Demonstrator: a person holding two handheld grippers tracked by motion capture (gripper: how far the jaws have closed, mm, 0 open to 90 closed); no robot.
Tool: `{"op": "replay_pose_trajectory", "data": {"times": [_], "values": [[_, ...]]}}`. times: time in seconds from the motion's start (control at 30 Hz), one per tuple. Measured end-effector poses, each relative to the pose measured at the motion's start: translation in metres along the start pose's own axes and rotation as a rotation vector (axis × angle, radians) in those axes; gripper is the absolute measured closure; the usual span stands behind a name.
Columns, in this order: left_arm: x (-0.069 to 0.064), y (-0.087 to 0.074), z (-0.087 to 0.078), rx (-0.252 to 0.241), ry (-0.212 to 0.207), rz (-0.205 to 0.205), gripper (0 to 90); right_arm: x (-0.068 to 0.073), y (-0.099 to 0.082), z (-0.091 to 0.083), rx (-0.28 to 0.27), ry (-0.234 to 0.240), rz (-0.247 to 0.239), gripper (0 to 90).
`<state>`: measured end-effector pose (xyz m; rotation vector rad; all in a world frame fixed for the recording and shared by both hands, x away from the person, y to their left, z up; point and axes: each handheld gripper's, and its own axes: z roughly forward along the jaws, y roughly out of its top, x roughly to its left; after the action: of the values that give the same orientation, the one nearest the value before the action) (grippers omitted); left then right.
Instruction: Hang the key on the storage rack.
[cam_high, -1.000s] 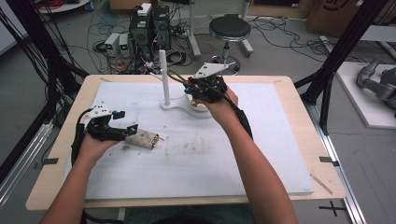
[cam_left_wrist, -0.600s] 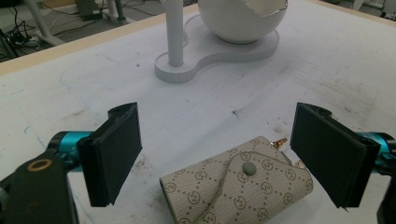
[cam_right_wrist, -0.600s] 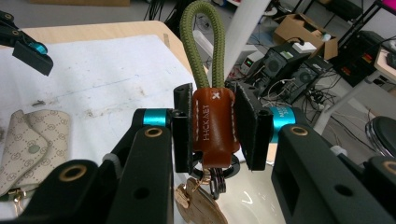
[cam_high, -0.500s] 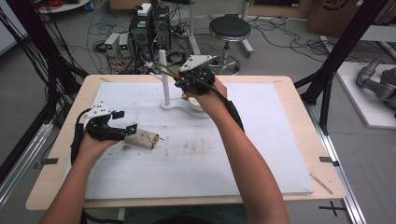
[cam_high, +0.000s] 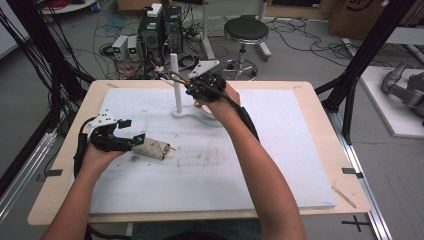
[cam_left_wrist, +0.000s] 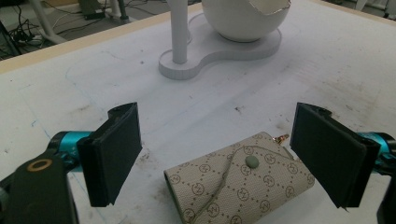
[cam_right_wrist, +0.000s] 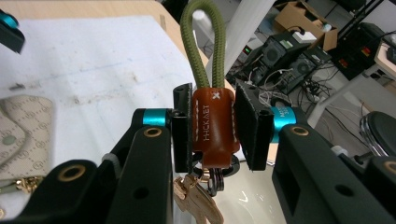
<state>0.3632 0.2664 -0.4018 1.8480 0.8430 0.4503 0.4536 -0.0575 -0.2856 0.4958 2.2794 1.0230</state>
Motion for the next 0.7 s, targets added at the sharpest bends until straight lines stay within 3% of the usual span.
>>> {"op": "replay_pose_trajectory", "data": {"times": [0.37,0.47,0.7], "values": [[0.001,-0.002,-0.003,0.002,0.005,-0.004,16.3,0.000,-0.003,0.008,0.042,-0.028,-0.013,67.3],[0.001,-0.002,-0.003,0.002,0.005,-0.004,16.3,0.000,-0.003,0.008,0.038,-0.049,0.006,51.1],[0.001,-0.002,-0.003,0.007,0.002,-0.001,16.3,-0.003,-0.007,-0.005,0.010,-0.041,0.048,40.1]]}}
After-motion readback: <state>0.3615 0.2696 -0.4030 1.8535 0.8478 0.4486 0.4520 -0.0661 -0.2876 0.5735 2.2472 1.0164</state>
